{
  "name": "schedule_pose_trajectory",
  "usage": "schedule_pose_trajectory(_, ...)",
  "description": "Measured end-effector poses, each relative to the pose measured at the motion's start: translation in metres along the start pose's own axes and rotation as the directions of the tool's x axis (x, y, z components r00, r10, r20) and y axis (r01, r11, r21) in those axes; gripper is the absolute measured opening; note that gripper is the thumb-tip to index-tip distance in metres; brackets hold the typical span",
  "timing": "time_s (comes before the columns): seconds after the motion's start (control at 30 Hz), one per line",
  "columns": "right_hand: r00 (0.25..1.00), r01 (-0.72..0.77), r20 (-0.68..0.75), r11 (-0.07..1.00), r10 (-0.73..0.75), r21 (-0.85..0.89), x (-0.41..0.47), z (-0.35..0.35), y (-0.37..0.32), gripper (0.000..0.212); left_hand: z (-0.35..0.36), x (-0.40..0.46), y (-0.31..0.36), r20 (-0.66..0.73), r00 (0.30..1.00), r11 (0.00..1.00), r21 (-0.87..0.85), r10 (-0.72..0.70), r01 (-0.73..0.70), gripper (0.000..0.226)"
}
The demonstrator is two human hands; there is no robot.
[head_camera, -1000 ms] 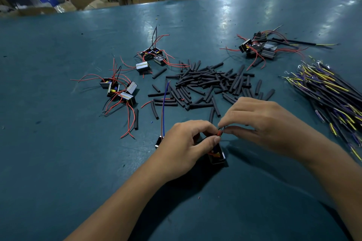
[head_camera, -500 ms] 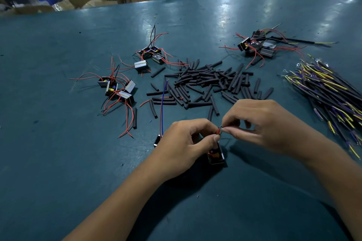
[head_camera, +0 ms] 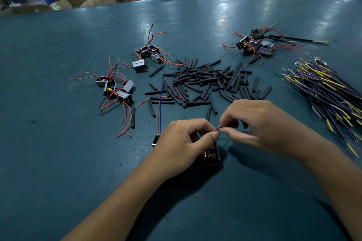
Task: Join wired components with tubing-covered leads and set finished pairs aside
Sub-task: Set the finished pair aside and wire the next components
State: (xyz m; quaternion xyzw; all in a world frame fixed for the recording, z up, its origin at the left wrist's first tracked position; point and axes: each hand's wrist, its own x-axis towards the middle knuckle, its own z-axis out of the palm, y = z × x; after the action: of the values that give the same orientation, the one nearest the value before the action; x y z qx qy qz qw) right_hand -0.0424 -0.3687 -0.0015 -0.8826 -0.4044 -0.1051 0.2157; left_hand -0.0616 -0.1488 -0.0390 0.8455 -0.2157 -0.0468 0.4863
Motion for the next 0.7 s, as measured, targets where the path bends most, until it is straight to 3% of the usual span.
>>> schedule_pose_trajectory(0.13,1.0,0.006,0.003,1.0,-0.006,0.018,-0.0015,0.0001,0.0015,0.006,0.0001,0.0003,-0.0006,0.005,1.0,1.0,0.001,0.008,-0.008,0.021)
schedule_pose_trajectory(0.27,0.999,0.032,0.012,0.999,-0.032,0.018,-0.0026,-0.0016,0.0047,0.02,-0.0007,0.0003,-0.002,0.019,1.0,1.0,0.003,0.011,-0.011,0.021)
schedule_pose_trajectory(0.47,0.995,0.1,0.003,0.995,-0.1,-0.002,0.001,-0.002,0.0032,0.01,-0.0024,0.0019,-0.0007,0.044,0.998,0.999,-0.014,0.034,-0.033,0.02)
schedule_pose_trajectory(0.6,1.0,-0.002,-0.005,0.992,0.003,0.128,-0.001,-0.0056,0.0053,0.023,-0.0032,0.0014,-0.0008,0.046,0.998,0.999,-0.011,0.033,-0.033,0.017)
schedule_pose_trajectory(0.7,0.998,-0.059,0.022,0.978,0.056,0.202,-0.0015,-0.0065,0.0076,0.015,-0.0029,0.0011,0.0001,0.053,0.998,0.999,-0.02,0.031,-0.03,0.02)
